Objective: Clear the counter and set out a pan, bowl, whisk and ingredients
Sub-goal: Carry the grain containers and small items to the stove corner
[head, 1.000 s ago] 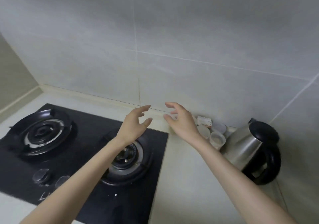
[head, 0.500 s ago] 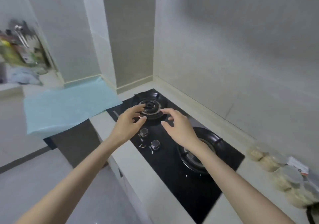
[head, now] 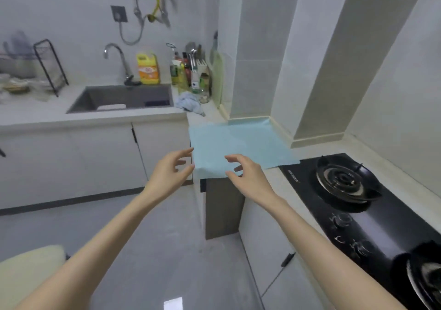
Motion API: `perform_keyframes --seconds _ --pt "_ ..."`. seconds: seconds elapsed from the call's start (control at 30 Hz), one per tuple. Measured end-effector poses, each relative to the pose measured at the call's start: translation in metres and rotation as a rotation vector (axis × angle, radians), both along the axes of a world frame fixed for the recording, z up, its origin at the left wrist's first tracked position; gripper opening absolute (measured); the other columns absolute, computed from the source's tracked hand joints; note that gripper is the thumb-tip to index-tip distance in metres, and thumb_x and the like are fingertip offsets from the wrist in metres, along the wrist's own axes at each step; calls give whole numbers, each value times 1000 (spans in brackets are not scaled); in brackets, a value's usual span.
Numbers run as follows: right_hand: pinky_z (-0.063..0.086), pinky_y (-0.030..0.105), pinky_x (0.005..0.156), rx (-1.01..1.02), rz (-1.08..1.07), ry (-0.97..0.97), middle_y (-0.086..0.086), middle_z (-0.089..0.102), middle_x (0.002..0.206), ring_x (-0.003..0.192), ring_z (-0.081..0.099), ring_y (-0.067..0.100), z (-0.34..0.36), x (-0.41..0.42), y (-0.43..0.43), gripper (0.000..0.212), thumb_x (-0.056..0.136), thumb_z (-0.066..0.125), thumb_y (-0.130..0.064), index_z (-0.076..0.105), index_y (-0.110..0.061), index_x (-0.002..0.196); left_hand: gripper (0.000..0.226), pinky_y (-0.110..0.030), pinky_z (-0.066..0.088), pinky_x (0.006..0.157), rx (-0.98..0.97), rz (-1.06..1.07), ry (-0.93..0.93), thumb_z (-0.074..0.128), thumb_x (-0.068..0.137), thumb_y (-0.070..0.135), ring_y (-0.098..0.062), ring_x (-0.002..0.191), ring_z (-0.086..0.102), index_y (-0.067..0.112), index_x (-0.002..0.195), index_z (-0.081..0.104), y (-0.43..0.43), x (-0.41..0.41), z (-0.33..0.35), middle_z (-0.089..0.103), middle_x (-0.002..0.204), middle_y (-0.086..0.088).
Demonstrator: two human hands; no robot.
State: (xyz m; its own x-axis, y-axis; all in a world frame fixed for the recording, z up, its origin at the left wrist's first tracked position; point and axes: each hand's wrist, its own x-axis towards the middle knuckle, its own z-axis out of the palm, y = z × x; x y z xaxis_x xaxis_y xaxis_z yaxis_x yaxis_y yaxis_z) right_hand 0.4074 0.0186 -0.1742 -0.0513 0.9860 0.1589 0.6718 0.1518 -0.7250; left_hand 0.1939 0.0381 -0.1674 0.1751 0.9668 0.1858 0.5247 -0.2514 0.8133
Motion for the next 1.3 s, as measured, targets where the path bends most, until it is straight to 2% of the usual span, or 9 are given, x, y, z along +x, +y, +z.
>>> perform_keyframes --seconds 0.1,0.27,0.47,0.87,1.1,1.3 --pt "43 22 88 -15 85 0 -8 52 133 105 52 9 1 -61 30 39 94 56 -22 50 -25 133 46 -37 46 101 -4 77 13 58 92 22 -13 118 53 24 137 48 14 -66 3 52 136 2" --pt "46 27 91 -23 240 -12 -7 54 133 107 54 12 0 -164 89 41 93 56 -25 49 -26 133 44 -33 44 100 -8 247 -33 59 92 20 -12 117 53 24 135 49 37 -172 3 54 133 3" --pt "41 23 88 7 376 -4 -9 53 132 107 50 8 -1 -259 165 40 93 56 -24 49 -26 132 43 -26 43 95 13 388 -57 58 93 20 -10 116 53 23 134 49 78 -254 -3 54 133 5" --pt "38 23 87 3 630 -73 -5 50 136 104 49 8 8 -439 382 45 92 58 -28 45 -26 135 45 -19 38 89 48 605 -1 58 92 19 -5 112 49 21 136 47 259 -419 20 53 134 3" --pt "38 21 90 2 702 -41 -5 51 136 111 52 13 21 -539 478 45 92 58 -23 47 -22 136 46 -18 40 84 39 714 -24 59 92 18 -13 115 53 23 136 48 339 -515 20 55 132 3" --pt "47 29 91 31 715 -21 -11 52 134 108 54 11 6 -623 551 43 91 57 -27 48 -28 133 42 -5 38 73 65 756 -76 57 92 13 -10 108 54 22 133 50 405 -595 4 57 127 3"
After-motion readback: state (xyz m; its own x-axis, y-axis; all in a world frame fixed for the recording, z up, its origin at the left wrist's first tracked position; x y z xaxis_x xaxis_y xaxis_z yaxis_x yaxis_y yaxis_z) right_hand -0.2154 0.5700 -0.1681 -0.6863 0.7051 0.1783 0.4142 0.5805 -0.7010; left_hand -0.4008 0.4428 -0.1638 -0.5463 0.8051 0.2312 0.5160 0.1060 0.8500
